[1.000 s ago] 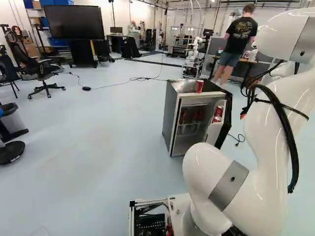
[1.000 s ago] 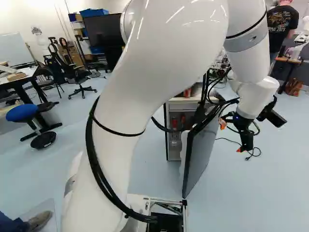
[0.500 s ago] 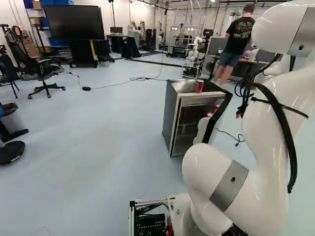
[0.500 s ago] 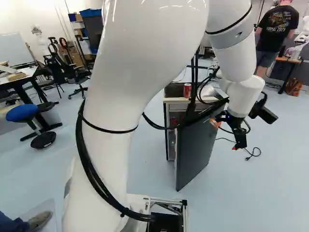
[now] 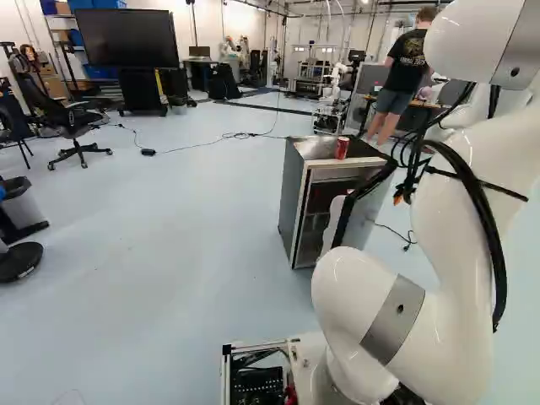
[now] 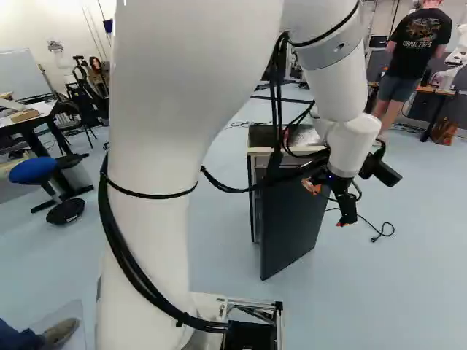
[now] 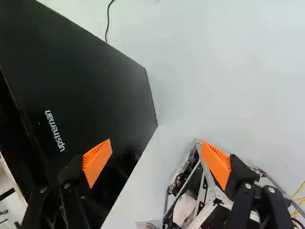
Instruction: Grab a drink from the fridge
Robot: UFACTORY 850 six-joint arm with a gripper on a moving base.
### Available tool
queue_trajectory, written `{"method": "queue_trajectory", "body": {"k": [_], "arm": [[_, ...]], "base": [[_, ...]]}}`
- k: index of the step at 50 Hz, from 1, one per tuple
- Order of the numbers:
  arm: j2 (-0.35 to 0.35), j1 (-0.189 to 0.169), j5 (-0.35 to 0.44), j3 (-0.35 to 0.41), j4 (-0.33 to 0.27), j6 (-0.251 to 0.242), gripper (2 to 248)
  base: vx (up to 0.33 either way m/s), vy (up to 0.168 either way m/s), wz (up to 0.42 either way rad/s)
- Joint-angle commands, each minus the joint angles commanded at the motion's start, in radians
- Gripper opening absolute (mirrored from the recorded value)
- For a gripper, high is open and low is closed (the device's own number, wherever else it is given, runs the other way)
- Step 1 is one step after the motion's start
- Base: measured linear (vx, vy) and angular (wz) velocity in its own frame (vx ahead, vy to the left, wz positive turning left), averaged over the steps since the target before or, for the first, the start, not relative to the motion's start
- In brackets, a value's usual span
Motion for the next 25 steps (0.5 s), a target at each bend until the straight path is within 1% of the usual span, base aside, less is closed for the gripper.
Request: {"method": "queue_trajectory", "body": {"k": [12, 25], "arm": [[-0.006, 0.024, 0.022, 0.035, 0.0, 0.0, 247], [-0.019, 0.051, 0.081, 0.068, 0.0, 0.0, 247]], "base": [[0.0, 0.0, 0.0], [0.0, 0.0, 0.0]]}}
